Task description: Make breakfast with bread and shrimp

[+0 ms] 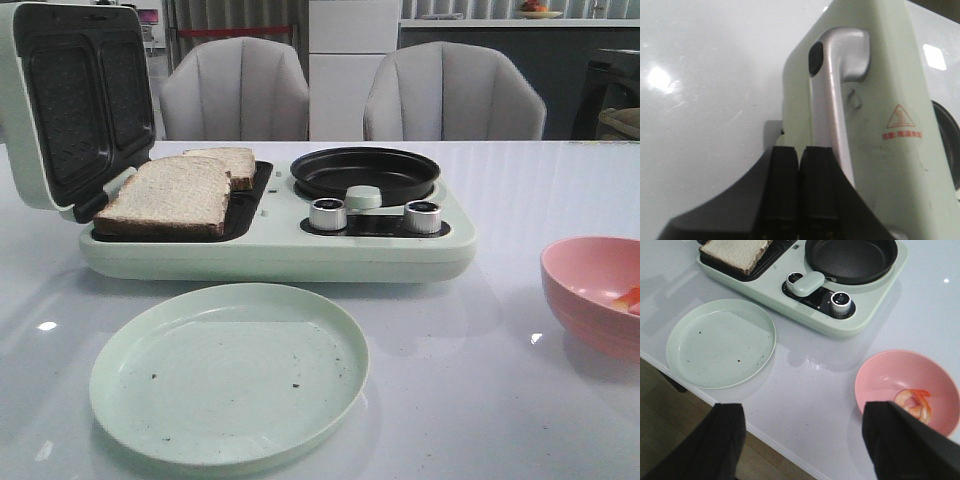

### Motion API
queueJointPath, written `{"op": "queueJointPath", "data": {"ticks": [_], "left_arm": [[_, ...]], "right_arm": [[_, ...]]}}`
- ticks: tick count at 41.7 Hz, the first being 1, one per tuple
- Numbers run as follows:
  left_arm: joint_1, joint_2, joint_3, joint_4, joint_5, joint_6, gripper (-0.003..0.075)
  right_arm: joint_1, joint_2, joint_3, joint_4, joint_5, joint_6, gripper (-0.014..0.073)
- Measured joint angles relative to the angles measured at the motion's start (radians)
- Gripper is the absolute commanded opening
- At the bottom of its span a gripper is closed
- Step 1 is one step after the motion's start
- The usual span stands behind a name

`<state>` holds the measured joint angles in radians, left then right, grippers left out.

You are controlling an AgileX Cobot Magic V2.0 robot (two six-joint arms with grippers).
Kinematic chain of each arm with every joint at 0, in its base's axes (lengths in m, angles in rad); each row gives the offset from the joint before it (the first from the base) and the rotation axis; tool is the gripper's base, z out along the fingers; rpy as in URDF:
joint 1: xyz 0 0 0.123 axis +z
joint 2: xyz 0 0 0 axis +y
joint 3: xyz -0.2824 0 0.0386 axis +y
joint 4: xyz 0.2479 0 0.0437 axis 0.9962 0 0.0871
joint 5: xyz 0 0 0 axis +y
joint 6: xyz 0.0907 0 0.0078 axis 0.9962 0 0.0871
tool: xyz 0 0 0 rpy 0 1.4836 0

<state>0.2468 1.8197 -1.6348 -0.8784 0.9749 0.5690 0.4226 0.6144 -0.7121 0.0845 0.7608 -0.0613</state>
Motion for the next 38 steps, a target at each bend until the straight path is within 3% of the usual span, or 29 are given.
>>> {"op": "queueJointPath", "data": {"ticks": [11,20,38], "left_arm": [[-0.098,-0.003,-0.002,-0.002,0.094,0.057,0.0102],[-0.196,-0.106,0.11,0.06,0.057,0.083,0.0102],[-0.597,-0.576,0.515,0.192,-0.07,0.13,0.0104]], "right_arm": [[0.0,0.0,0.0,0.0,0.0,0.0,0.059],[0.0,0.0,0.0,0.0,0.0,0.0,0.059],[0.0,0.0,0.0,0.0,0.0,0.0,0.059]]}}
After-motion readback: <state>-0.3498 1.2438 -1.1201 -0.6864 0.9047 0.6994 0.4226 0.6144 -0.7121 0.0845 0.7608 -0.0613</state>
